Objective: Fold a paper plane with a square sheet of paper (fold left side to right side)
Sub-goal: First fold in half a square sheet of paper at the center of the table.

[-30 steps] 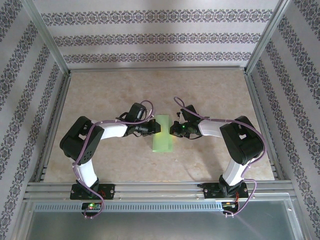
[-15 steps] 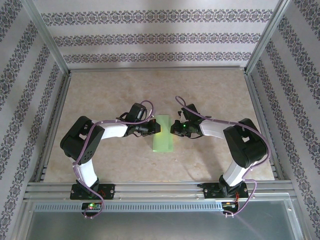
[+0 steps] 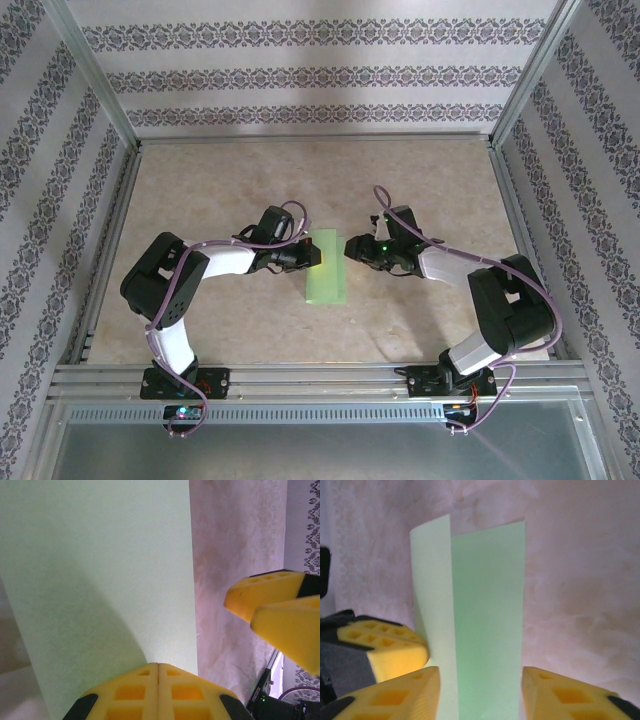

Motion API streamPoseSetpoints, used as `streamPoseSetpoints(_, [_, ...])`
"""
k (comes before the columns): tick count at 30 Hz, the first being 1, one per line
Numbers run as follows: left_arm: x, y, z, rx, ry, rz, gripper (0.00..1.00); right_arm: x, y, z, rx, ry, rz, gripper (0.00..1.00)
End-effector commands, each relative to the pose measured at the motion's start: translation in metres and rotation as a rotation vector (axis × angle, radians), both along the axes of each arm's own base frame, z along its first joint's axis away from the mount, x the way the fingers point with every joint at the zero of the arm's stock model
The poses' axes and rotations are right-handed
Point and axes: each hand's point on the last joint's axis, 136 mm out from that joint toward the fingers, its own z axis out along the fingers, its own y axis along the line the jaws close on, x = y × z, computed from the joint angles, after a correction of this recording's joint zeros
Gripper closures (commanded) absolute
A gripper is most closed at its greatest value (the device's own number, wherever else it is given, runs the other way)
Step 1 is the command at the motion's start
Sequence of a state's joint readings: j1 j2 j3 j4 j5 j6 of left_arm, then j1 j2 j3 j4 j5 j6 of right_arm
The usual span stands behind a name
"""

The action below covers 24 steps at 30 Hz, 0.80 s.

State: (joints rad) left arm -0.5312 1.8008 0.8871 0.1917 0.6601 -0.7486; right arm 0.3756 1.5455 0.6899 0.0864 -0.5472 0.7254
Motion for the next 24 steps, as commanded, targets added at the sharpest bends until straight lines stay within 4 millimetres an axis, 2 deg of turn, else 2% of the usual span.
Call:
streamPoseSetpoints(1, [0.002, -0.009, 0.009, -0.013, -0.028, -0.013, 0.97, 0.0, 0.019, 0.016, 0.123, -0.052, 0.055, 0.49])
streamPoseSetpoints(6, [0.002, -0.009, 0.008, -0.014, -0.027, -0.013, 0.97, 0.002, 0.03, 0.009, 0.195, -0.031, 0.058, 0.51])
streamPoseSetpoints(16, [0.002, -0.009, 0.008, -0.013, -0.023, -0.015, 0.97, -0.002, 0.049, -0.01, 0.197, 0.008, 0.091, 0.58])
streamPoseSetpoints(20, [0.001, -0.009, 0.008, -0.012, -0.022, -0.015, 0.97, -0.004, 0.049, -0.014, 0.188, 0.014, 0.091, 0.66])
streamPoseSetpoints(24, [0.001, -0.009, 0.009, -0.012, -0.024, -0.016, 0.97, -0.005, 0.045, -0.018, 0.168, 0.019, 0.081, 0.79])
